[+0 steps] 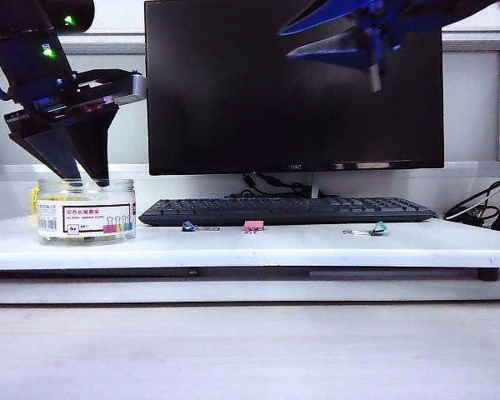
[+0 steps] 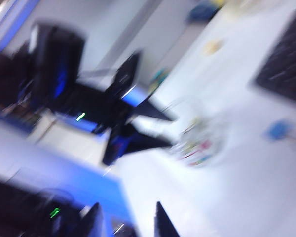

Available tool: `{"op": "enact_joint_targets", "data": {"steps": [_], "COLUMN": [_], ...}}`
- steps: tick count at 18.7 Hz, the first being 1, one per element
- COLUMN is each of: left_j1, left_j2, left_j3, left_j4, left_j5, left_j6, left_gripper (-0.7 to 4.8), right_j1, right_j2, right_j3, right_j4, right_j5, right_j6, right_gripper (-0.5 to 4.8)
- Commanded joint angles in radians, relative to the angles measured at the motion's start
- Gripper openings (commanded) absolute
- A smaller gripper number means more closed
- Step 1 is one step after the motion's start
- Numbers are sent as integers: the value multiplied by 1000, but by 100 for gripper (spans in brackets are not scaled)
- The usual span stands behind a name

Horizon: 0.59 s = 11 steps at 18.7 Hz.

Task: Take the clips out of the round transparent plastic box and place them on the table.

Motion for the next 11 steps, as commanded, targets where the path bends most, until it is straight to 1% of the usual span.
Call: {"op": "enact_joint_targets", "data": {"steps": [1,3,4,6,11], "left_j1": [4,6,7,7,7], "left_j2": [-3,6,17,51,82], "left_j3": [4,4,4,4,4], "left_j4": [11,7,8,-2,6], "left_j5": [-1,-3,-4,-2,-1], "left_j6": [14,19,19,19,20], "left_gripper": [209,209,209,209,209], "right_j1": [37,74,75,111,115], "right_j2": [21,21,21,27,75], "right_j3": [8,8,8,8,8], "right_j4": [39,80,102,118,116], "right_j5": [-31,-36,-60,-82,-71], "right_j6": [-5,-2,-2,-3,-3], "right_gripper": [140,141,142,149,149]}}
